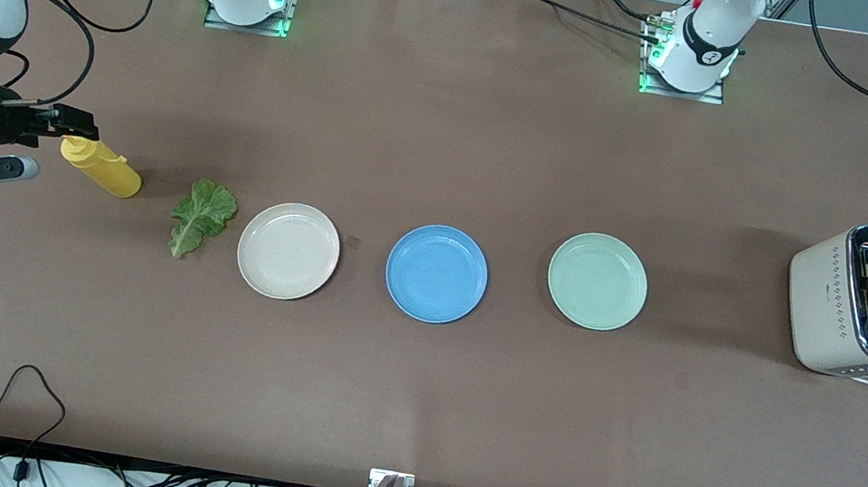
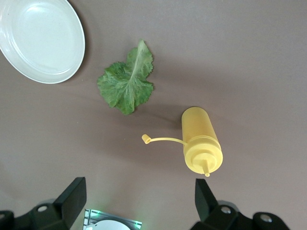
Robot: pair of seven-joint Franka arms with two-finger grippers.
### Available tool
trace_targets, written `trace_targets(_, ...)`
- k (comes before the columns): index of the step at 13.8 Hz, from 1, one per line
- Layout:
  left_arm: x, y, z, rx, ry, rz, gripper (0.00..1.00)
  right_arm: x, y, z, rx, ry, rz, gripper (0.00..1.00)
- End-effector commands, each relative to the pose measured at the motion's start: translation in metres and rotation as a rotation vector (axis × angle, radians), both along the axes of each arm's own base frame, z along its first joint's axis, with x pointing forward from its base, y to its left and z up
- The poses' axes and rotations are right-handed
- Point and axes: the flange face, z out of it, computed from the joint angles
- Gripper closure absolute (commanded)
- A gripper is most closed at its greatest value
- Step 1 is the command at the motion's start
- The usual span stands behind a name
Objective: Make sandwich in blue plate with both arms
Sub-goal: 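Grasp a toast slice with the left gripper while the right gripper reaches lettuce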
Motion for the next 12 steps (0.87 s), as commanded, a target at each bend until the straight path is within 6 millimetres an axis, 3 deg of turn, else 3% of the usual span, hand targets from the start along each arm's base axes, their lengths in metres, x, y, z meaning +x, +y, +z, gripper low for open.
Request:
trace_targets(1, -0.0008, 0.0077, -0.0013, -0.025, 0.009, -0.044, 0.49, 0.0002, -0.001, 0.0022, 0.004, 0.009, 0.0, 0.0)
trace_targets(7, -0.0008, 0.0077, -0.0063, -0.029, 0.017, -0.045, 0.59, 0.0003, -0.0002, 0.0022, 0.0, 0.009, -0.01, 0.0)
trace_targets(10, -0.003, 0.0072, -0.005, -0.035, 0.033, -0.045, 0.78, 0.0004, 0.0009, 0.0022, -0.001, 0.009, -0.017, 0.0)
trace_targets(12, -0.0025, 0.0081, -0.0036, -0.04, 0.027, -0.052, 0.83, 0.0002, -0.0024, -0.0021, 0.003, 0.013, -0.024, 0.0)
